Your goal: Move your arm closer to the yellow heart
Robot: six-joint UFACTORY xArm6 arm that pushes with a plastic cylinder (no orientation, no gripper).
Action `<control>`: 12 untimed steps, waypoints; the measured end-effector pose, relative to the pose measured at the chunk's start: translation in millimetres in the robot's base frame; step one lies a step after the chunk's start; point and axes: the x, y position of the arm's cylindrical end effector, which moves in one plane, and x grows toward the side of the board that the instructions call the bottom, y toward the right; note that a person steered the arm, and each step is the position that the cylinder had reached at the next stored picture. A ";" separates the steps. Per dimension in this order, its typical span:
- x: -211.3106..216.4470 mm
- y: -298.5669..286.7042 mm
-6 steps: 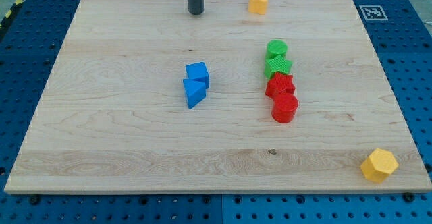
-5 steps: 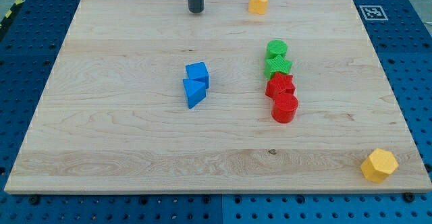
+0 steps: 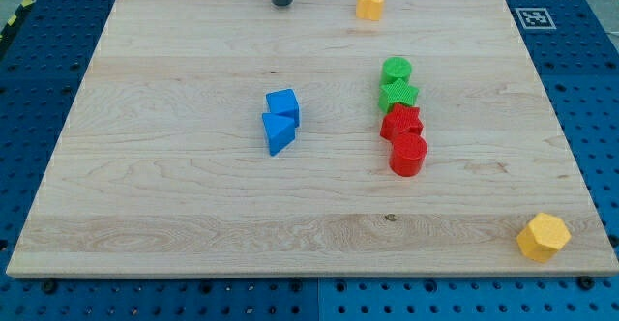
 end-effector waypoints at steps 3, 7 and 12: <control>-11.6 0.0; -2.1 0.2; 87.8 75.0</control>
